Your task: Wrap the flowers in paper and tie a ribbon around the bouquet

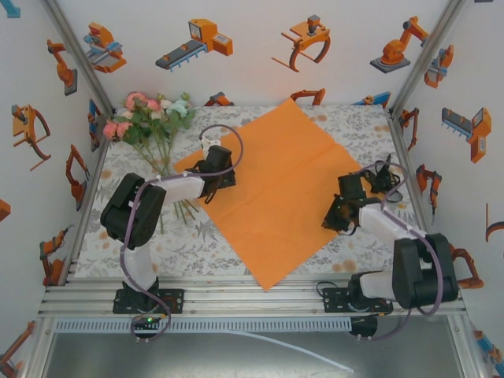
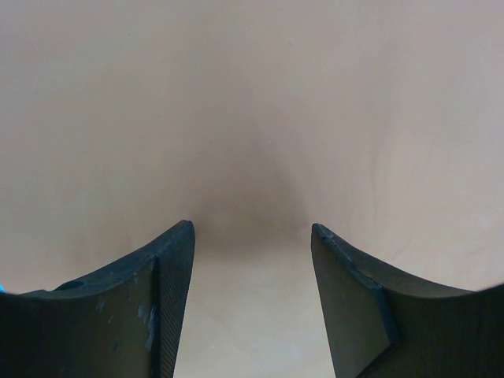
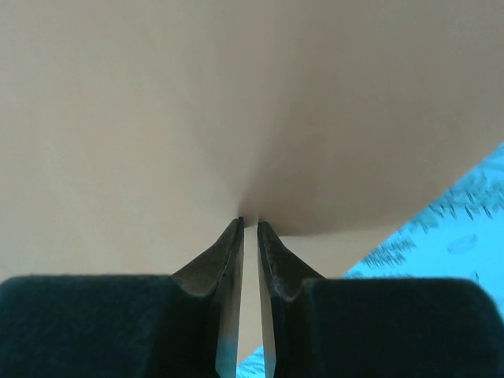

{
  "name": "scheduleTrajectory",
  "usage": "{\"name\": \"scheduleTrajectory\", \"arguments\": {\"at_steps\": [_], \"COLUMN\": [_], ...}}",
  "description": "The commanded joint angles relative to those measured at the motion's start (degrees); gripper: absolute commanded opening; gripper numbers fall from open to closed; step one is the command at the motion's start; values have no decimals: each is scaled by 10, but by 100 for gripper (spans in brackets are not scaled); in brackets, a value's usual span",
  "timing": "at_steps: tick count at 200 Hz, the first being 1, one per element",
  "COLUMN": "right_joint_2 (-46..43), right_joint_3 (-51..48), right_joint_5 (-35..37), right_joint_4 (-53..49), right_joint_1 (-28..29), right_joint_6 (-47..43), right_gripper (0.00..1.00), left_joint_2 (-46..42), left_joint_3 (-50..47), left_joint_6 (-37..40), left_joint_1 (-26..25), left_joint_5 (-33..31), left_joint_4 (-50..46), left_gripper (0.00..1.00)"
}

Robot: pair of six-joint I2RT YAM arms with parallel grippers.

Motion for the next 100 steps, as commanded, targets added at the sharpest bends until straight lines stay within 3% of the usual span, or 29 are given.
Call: {"name": "scheduleTrajectory", "arguments": {"at_steps": [1, 39, 67, 100], "right_joint_2": [-23, 15, 112, 213], "right_joint_3": [28, 91, 149, 213], "right_joint_5": [59, 92, 110, 91], "right_joint_4": [-45, -44, -28, -19], "right_joint_1": [-1, -3, -14, -31], "right_joint_6": [-4, -30, -64, -91], "right_gripper": [21, 25, 25, 25], "left_joint_2": [9, -10, 10, 19], "left_joint_3": [9, 14, 31, -3], "left_joint_6": [24, 28, -9, -40], "left_joint_1": [1, 2, 5, 10], "left_joint_5": [40, -3, -75, -76], "left_joint_4": [15, -1, -64, -33], "left_gripper": [58, 59, 58, 57]}}
